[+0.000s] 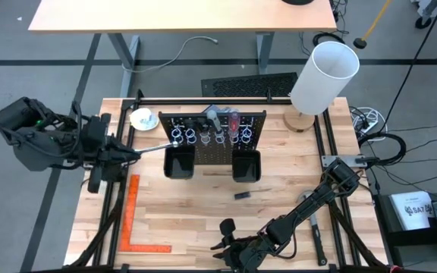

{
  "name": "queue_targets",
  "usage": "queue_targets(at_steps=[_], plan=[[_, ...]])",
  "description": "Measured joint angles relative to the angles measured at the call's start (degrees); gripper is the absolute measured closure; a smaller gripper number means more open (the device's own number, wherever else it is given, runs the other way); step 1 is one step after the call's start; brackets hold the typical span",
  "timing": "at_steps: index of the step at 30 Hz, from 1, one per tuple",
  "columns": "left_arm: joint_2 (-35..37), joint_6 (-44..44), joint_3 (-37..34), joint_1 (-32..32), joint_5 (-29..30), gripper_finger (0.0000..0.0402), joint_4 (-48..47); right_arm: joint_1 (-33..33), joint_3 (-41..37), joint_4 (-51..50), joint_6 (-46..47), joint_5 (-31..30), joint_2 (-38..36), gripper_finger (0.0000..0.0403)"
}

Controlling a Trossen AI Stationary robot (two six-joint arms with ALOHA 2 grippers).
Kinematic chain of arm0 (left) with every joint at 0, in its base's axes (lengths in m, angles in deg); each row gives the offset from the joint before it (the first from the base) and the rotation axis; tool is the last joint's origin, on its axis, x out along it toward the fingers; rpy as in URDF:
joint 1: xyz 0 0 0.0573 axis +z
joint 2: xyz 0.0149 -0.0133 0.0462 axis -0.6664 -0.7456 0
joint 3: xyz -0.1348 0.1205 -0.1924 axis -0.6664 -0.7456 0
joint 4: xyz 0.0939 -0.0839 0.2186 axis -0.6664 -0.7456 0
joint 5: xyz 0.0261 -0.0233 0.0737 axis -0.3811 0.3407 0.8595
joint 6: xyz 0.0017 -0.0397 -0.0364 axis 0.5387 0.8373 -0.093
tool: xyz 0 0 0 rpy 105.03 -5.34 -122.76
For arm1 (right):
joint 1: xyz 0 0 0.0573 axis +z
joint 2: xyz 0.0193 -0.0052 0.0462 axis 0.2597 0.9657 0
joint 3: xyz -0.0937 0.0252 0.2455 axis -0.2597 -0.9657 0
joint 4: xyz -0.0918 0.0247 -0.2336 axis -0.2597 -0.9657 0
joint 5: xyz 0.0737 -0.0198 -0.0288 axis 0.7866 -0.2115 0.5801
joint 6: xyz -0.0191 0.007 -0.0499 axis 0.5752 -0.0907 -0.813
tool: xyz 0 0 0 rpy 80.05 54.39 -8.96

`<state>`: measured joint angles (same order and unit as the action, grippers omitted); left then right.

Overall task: Hang tools onto peg board
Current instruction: Hang the silver wrench on the black peg board

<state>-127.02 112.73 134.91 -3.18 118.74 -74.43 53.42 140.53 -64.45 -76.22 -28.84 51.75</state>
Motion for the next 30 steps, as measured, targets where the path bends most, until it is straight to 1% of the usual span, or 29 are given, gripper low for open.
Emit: queue_targets(at_steps=[3, 10, 19, 26, 28, 30], plan=[[-0.8, 0.6, 0.0, 0.1, -0.4, 0.0391, 0.0, 0.0, 0.0, 0.0, 0.0, 0.0, 0.0, 0.0310], [-4.4, 0.7, -0.1, 0.0, -4.6, 0.0391, 0.0, 0.0, 0.0, 0.0, 0.0, 0.0, 0.0, 0.0310], [-11.0, 5.7, -0.1, 0.0, -15.8, 0.0391, 0.0, 0.0, 0.0, -0.1, 0.0, 0.0, 0.0, 0.0310], [-15.0, 12.4, -0.1, 0.0, -25.4, 0.0391, 0.0, 0.0, 0.0, -0.1, 0.0, 0.0, 0.0, 0.0310], [-15.4, 12.8, -0.1, 0.0, -27.1, 0.0391, 0.0, 0.0, 0.0, -0.1, 0.0, 0.0, 0.0, 0.0310], [-15.5, 13.2, -0.1, 0.0, -27.4, 0.0391, 0.0, 0.0, 0.0, -0.1, 0.0, -0.1, 0.0, 0.0310]])
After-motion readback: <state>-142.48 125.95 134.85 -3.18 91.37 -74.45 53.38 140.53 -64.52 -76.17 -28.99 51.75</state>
